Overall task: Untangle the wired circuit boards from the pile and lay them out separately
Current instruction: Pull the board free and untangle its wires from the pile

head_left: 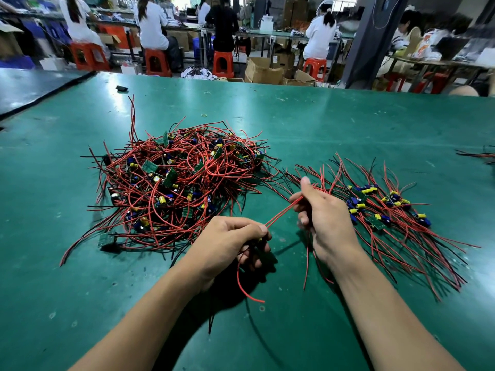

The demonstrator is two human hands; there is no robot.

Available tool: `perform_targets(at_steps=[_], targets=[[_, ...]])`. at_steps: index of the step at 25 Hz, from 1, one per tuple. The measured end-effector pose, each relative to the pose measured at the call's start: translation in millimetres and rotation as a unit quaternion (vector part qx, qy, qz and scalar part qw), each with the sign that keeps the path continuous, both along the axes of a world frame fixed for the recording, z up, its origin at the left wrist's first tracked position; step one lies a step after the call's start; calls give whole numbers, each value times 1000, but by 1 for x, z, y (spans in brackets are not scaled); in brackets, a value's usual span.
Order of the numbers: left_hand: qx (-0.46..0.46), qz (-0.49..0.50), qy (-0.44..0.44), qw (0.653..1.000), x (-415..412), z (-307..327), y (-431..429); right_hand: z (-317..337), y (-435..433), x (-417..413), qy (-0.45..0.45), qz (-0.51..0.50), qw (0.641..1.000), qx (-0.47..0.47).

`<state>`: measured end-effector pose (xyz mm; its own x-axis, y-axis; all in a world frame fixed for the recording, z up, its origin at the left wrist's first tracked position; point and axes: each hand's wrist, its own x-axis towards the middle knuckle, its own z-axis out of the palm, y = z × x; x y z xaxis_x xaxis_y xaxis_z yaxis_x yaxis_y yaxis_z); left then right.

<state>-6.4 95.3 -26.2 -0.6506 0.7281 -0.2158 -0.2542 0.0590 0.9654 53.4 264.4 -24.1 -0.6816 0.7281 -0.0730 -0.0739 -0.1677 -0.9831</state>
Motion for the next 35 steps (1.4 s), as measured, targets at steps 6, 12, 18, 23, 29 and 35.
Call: perform_targets(at_steps=[6, 12, 18, 23, 29, 35], targets=[[5, -29, 1, 1000, 1, 0, -1, 4, 4, 2, 19, 26, 988, -149], [52, 36, -34, 997, -5, 2, -4, 2, 6, 7, -24, 144, 988, -43], [95, 22, -60, 993, -5, 6, -3, 0, -24, 13, -30, 403, 914, -22], [94, 10, -122, 988, -7, 9, -5, 4, -22, 13, -16, 326, 945, 26], [151, 37, -221, 963, -7, 11, -6, 7, -21, 5, 149, 193, 962, -120], [161, 75, -90, 980, 2, 10, 0, 2, -23, 6, 118, 206, 966, 102]])
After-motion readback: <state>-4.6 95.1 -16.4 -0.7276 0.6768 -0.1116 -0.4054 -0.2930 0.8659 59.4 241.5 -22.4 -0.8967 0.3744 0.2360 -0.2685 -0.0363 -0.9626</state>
